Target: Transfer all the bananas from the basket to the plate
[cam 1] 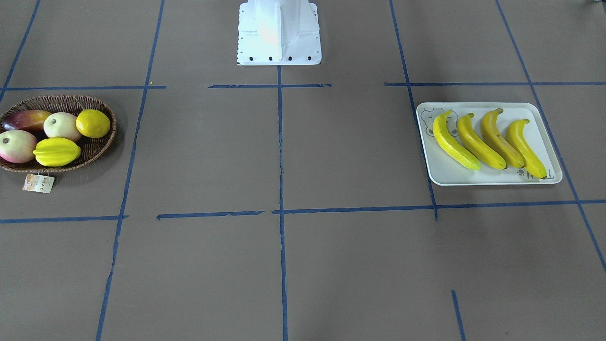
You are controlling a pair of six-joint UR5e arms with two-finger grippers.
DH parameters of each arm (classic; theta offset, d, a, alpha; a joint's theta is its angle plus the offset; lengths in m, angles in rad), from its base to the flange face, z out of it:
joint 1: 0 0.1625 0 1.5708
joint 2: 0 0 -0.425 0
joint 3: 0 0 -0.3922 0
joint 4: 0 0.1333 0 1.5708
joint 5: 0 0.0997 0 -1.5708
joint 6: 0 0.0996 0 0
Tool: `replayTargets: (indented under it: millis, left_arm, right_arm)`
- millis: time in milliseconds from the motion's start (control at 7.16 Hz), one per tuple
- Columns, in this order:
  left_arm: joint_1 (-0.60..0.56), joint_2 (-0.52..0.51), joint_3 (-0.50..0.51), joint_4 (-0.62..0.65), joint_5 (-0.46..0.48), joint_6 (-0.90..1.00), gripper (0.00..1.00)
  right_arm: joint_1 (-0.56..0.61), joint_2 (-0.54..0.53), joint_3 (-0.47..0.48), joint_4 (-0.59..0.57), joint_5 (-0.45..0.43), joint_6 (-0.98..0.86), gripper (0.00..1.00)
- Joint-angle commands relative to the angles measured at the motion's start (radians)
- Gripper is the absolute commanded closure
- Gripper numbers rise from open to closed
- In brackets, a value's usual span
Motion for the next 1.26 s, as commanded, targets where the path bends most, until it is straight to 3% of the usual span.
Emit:
replayTargets:
  millis: [0,1117]
  left_arm:
    - [0.000,0.003,-0.002,0.001,0.000,0.000,0.00]
    - [0.001,0.000,0.001,0.000,0.000,0.000,0.00]
  right_arm:
    - [0.000,0.005,0.024,0.000,-0.014,0.134,0.00]
    - [0.000,-0.055,0.064,-0.011,0.027,0.172,0.00]
